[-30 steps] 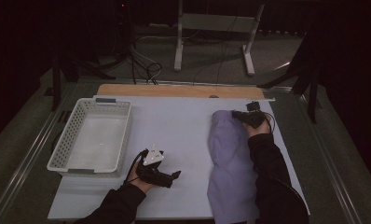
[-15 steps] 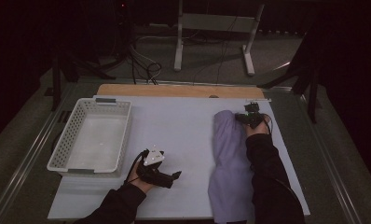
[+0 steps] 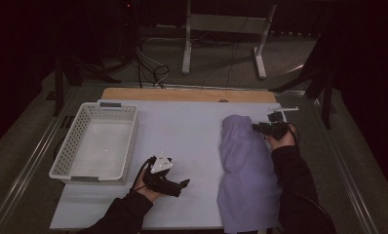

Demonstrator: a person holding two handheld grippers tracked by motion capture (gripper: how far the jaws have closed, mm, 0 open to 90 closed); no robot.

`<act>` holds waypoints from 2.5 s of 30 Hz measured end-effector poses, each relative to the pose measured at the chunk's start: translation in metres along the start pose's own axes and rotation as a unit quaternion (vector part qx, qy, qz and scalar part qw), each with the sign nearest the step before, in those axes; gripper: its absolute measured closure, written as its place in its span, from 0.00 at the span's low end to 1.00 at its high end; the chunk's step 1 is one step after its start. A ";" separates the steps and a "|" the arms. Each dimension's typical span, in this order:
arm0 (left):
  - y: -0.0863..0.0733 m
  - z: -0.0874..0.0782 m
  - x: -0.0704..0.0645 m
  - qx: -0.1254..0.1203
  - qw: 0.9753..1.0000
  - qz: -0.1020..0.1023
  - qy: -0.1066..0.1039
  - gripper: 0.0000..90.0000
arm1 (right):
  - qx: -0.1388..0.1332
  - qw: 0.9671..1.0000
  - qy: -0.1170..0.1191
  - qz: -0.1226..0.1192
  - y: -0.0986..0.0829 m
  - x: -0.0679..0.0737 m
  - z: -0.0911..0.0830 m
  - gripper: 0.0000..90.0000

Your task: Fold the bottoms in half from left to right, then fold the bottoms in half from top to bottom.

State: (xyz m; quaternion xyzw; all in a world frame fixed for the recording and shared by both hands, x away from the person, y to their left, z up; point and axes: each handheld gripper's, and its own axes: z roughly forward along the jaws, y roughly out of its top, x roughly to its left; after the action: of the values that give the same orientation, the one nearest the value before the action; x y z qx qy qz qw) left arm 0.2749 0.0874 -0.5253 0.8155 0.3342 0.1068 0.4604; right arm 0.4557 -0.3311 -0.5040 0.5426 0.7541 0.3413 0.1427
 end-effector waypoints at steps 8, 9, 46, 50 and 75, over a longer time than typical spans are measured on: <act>0.000 0.003 0.000 0.002 1.000 0.002 -0.003 0.01 | 0.028 0.999 0.023 0.020 -0.013 -0.010 0.005 0.98; 0.000 0.003 0.000 0.003 1.000 0.003 -0.003 0.01 | 0.029 0.999 0.023 0.019 -0.013 -0.009 0.005 0.99; 0.022 0.008 0.002 -0.002 1.000 -0.008 -0.003 0.01 | -0.059 0.996 0.058 -0.027 -0.021 0.004 -0.053 0.17; 0.033 0.014 -0.002 -0.003 1.000 -0.002 -0.012 0.01 | -0.089 0.992 0.064 -0.055 -0.024 0.009 -0.063 0.16; 0.119 0.083 0.000 0.023 0.999 -0.001 -0.023 0.01 | -0.089 0.989 0.070 -0.093 -0.019 0.013 -0.060 0.15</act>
State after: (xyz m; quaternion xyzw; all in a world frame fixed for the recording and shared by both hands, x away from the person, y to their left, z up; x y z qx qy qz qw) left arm 0.3679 -0.0111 -0.4730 0.8278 0.3267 0.0796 0.4490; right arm 0.4019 -0.3444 -0.4710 0.4297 0.7762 0.4294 0.1687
